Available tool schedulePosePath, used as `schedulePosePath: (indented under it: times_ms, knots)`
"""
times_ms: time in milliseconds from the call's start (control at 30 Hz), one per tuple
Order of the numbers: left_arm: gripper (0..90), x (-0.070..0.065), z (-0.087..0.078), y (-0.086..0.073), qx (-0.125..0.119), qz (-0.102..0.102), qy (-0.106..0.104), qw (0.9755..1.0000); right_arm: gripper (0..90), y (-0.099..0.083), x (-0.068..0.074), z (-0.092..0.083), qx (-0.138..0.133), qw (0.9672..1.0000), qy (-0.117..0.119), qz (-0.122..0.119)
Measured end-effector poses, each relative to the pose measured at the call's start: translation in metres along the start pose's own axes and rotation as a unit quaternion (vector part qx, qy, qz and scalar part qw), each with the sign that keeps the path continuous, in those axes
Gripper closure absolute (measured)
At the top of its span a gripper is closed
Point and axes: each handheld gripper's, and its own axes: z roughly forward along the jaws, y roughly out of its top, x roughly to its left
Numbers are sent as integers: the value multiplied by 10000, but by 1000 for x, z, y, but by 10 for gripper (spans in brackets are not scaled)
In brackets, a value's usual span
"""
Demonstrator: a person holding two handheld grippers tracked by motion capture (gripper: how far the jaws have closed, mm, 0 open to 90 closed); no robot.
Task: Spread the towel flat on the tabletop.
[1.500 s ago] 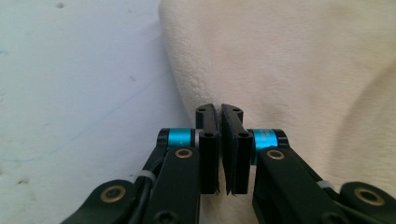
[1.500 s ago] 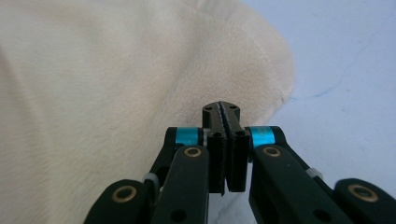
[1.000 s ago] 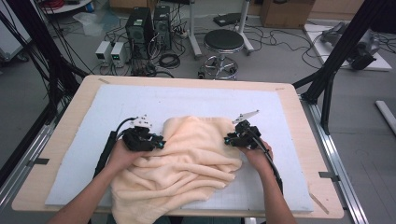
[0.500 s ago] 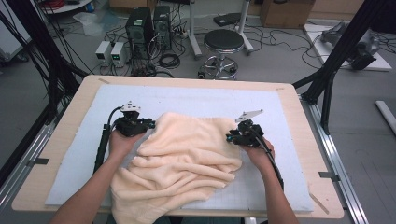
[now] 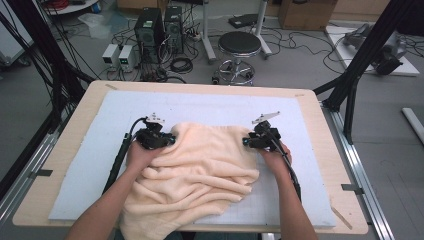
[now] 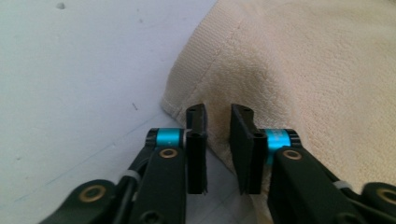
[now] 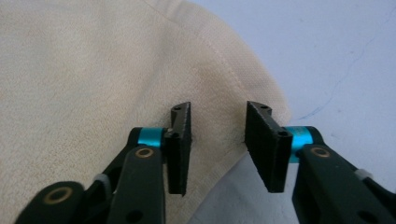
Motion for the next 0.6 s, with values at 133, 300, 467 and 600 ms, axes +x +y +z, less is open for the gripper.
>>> schedulePosePath:
  times_ms: [133,300,467,600]
  knots:
    - [867,1,0,0,-17,-44,-43,10000,807,1,2,1,12,10000,84,-52]
    - [875,2,-9,1,70,353,364,9987,851,4,7,-2,81,9997,10,-241]
    - [876,14,-28,3,-112,263,369,9989,854,10,16,-19,-34,9983,52,-580]
    - [876,14,-37,4,-442,236,283,9983,854,18,14,-39,-200,9977,182,-617]
